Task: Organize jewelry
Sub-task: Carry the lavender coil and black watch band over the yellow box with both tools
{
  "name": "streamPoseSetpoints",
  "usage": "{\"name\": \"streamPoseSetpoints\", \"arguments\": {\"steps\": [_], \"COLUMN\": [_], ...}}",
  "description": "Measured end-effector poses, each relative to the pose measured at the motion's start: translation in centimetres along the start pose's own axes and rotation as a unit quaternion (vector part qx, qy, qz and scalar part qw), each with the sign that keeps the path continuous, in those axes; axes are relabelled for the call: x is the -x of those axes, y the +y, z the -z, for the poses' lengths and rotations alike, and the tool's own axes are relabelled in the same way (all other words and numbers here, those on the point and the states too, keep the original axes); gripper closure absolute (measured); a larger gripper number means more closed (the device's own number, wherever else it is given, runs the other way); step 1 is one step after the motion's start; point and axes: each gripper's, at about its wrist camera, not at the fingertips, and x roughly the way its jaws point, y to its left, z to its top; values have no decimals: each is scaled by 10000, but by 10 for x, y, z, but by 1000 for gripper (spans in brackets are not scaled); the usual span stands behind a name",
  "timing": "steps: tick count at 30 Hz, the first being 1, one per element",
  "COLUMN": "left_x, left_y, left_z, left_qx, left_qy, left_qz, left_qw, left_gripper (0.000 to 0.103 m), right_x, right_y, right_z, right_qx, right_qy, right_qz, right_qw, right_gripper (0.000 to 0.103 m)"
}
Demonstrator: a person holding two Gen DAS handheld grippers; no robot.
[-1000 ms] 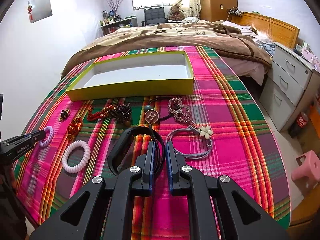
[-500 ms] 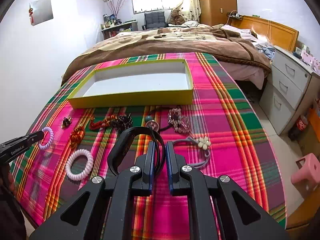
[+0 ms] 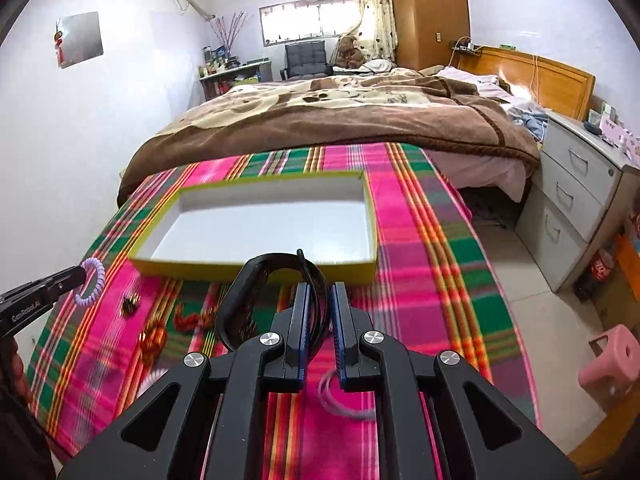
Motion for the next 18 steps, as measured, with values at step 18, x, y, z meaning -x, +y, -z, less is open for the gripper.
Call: {"name": "streamPoseSetpoints", "arguments": {"steps": [18], "left_x": [-77], "left_y": [-16], "left_z": [-66], "left_qx": [-43], "left_qy": [165], "left_qz": [121], "left_qw": [9998], "left_gripper": [94], "right_x": [-81], "right_y": [-14], "right_z": [-57], "right_qx": [14], "right_qy": [429], "right_qz": [75], "right_qw": [9991], "right_gripper": [92]}}
